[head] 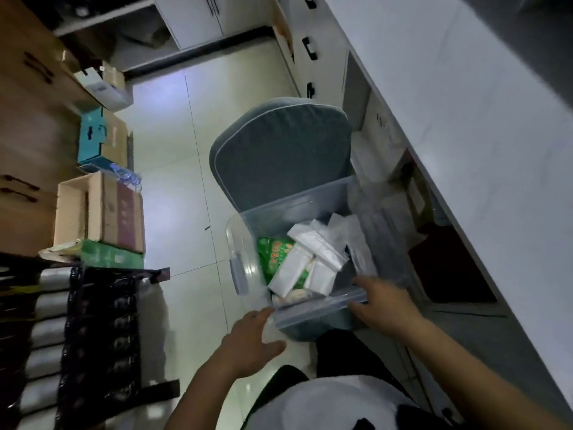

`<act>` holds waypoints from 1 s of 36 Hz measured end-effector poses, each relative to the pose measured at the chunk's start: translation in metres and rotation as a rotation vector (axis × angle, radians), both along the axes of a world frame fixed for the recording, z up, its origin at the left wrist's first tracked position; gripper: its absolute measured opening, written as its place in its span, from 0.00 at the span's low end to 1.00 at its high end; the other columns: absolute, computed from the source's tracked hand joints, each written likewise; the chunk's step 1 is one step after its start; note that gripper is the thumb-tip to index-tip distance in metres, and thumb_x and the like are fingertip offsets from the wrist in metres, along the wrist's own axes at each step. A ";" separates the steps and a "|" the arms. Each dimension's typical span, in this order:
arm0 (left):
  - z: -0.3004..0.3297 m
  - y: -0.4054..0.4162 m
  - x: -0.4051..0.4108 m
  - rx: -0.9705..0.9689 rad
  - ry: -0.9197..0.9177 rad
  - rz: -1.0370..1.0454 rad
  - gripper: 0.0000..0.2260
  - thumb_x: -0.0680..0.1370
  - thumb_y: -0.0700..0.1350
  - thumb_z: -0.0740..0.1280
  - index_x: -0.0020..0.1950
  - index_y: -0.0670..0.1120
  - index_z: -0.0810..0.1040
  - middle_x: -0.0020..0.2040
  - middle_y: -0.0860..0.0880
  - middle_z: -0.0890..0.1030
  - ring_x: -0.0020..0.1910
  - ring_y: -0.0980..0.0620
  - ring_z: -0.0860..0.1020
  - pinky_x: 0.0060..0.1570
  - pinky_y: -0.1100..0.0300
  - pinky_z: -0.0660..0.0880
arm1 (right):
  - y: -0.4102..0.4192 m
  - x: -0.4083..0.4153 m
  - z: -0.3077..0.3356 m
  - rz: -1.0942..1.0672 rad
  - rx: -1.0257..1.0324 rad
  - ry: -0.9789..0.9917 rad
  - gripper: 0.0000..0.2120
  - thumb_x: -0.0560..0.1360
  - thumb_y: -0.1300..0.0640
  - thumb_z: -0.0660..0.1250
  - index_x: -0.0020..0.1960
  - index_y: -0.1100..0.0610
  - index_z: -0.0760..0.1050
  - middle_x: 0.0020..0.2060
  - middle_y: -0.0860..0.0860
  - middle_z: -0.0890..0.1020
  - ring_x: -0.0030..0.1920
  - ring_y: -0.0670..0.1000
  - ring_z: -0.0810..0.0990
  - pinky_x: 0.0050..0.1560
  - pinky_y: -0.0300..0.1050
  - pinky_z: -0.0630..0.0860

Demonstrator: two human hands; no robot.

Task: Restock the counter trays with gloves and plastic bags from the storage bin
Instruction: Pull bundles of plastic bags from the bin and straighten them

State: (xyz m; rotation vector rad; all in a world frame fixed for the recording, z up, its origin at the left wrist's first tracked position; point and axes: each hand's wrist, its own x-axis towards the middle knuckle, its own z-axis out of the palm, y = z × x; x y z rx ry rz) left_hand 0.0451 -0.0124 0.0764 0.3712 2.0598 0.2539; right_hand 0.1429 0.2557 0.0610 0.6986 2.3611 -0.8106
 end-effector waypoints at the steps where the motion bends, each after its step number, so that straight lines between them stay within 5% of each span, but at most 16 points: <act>1: -0.004 0.008 -0.010 0.004 -0.002 0.009 0.36 0.77 0.60 0.67 0.80 0.56 0.54 0.80 0.50 0.58 0.77 0.50 0.59 0.74 0.55 0.59 | 0.007 -0.007 -0.013 0.017 0.000 -0.040 0.26 0.72 0.43 0.65 0.69 0.49 0.72 0.65 0.52 0.79 0.64 0.55 0.77 0.60 0.49 0.74; 9: -0.059 0.077 -0.066 0.060 -0.092 0.212 0.29 0.77 0.51 0.70 0.76 0.51 0.65 0.73 0.44 0.69 0.66 0.51 0.71 0.54 0.67 0.64 | 0.043 -0.029 -0.087 0.151 -0.041 -0.248 0.28 0.72 0.40 0.63 0.71 0.43 0.68 0.72 0.51 0.70 0.70 0.57 0.70 0.70 0.61 0.64; 15: -0.128 0.117 -0.088 0.043 -0.284 0.493 0.28 0.74 0.51 0.72 0.73 0.51 0.69 0.68 0.44 0.75 0.58 0.48 0.76 0.50 0.58 0.72 | 0.032 -0.006 -0.125 0.177 0.010 -0.197 0.23 0.74 0.37 0.59 0.66 0.42 0.74 0.67 0.47 0.76 0.68 0.52 0.70 0.69 0.54 0.59; 20: -0.195 0.143 -0.109 0.001 -0.208 0.556 0.25 0.75 0.46 0.71 0.71 0.47 0.71 0.67 0.43 0.75 0.59 0.45 0.76 0.60 0.53 0.75 | 0.015 0.007 -0.138 0.064 0.135 -0.012 0.18 0.70 0.42 0.63 0.54 0.48 0.83 0.53 0.50 0.84 0.57 0.56 0.80 0.64 0.58 0.64; 23: -0.229 0.160 -0.118 0.000 -0.263 0.645 0.25 0.77 0.47 0.70 0.73 0.48 0.69 0.54 0.48 0.77 0.43 0.53 0.76 0.36 0.61 0.77 | 0.007 0.005 -0.145 0.046 0.163 0.056 0.14 0.67 0.46 0.68 0.46 0.52 0.85 0.45 0.52 0.85 0.49 0.58 0.82 0.61 0.65 0.70; 25: -0.248 0.170 -0.123 0.013 -0.310 0.731 0.26 0.77 0.46 0.71 0.73 0.50 0.68 0.45 0.52 0.74 0.38 0.55 0.73 0.31 0.62 0.74 | 0.003 0.002 -0.148 0.051 0.166 0.077 0.11 0.68 0.49 0.70 0.44 0.54 0.85 0.43 0.52 0.85 0.48 0.58 0.82 0.61 0.65 0.71; 27: -0.267 0.180 -0.126 0.030 -0.399 0.835 0.28 0.76 0.46 0.72 0.73 0.52 0.66 0.46 0.49 0.75 0.40 0.52 0.73 0.39 0.57 0.74 | 0.002 0.002 -0.157 0.005 0.169 0.157 0.06 0.69 0.53 0.73 0.41 0.55 0.84 0.40 0.52 0.84 0.45 0.59 0.82 0.59 0.64 0.73; 30: -0.290 0.195 -0.130 0.049 -0.486 0.962 0.31 0.74 0.44 0.74 0.75 0.49 0.64 0.64 0.43 0.74 0.58 0.44 0.74 0.55 0.44 0.77 | 0.002 0.000 -0.168 -0.096 0.176 0.324 0.04 0.69 0.58 0.74 0.36 0.57 0.83 0.36 0.52 0.83 0.40 0.58 0.82 0.55 0.62 0.74; 36: -0.311 0.221 -0.132 0.062 -0.613 1.214 0.18 0.76 0.42 0.72 0.64 0.44 0.76 0.62 0.43 0.74 0.64 0.46 0.73 0.48 0.42 0.76 | -0.008 0.008 -0.174 -0.172 0.152 0.400 0.10 0.72 0.54 0.66 0.41 0.58 0.84 0.42 0.52 0.84 0.48 0.55 0.82 0.64 0.65 0.67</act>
